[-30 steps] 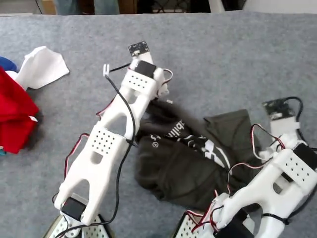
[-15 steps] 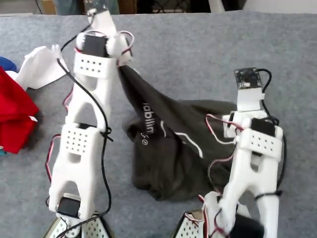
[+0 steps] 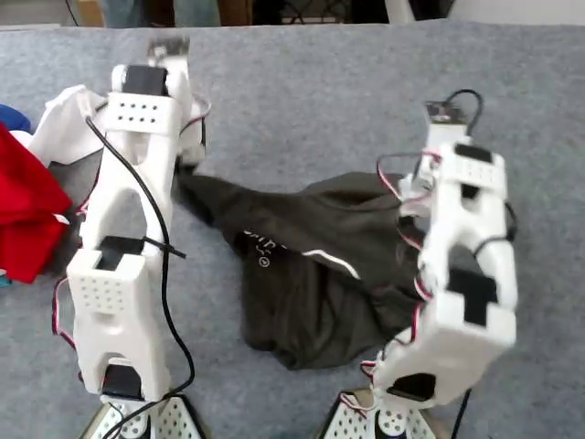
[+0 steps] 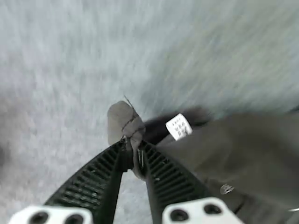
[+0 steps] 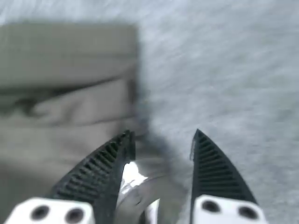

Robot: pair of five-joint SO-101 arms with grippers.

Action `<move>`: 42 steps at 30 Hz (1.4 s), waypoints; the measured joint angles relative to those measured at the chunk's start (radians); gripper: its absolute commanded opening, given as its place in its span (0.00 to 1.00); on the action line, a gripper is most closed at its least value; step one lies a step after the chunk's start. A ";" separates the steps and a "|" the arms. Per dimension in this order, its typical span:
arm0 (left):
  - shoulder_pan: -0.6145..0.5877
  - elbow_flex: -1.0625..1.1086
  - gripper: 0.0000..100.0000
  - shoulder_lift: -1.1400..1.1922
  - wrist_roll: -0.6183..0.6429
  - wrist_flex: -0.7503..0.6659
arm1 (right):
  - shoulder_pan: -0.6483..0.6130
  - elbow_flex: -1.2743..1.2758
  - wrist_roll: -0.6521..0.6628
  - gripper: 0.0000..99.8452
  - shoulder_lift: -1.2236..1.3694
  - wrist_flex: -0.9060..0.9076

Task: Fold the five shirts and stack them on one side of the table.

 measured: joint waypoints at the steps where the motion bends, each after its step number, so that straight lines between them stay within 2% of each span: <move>1: -0.008 0.060 0.03 -0.005 -0.002 -0.014 | -0.029 -0.040 0.032 0.02 0.034 0.054; 5: -0.029 0.295 0.03 -0.012 -0.005 -0.146 | -0.114 -0.104 0.120 0.02 0.138 0.199; 9: -0.034 0.480 0.03 -0.012 -0.005 -0.265 | -0.094 -0.066 0.192 0.01 0.180 0.209; 13: -0.034 0.568 0.03 -0.038 -0.005 -0.334 | 0.011 0.075 0.342 0.01 0.120 0.207; 19: -0.035 0.664 0.03 -0.098 -0.003 -0.410 | 0.253 0.448 0.643 0.03 -0.175 0.153; 22: -0.035 0.760 0.03 -0.173 -0.003 -0.445 | 0.330 0.598 0.709 0.12 -0.364 0.058; 24: -0.035 0.827 0.03 -0.236 -0.003 -0.474 | 0.336 0.655 0.720 0.21 -0.474 0.017; 27: -0.037 0.945 0.03 -0.356 -0.003 -0.516 | 0.339 0.667 0.686 0.28 -0.611 -0.009; 32: -0.087 1.097 0.03 -0.506 -0.044 -0.571 | 0.336 0.572 0.583 0.24 -0.712 0.044; 34: -0.100 1.131 0.03 -0.522 -0.060 -0.580 | 0.295 0.486 0.512 0.21 -0.712 0.100; 38: -0.101 1.142 0.03 -0.523 -0.072 -0.582 | 0.180 0.315 0.328 0.19 -0.618 0.150; 42: -0.101 1.142 0.03 -0.523 -0.072 -0.580 | 0.048 0.187 0.155 0.19 -0.405 0.153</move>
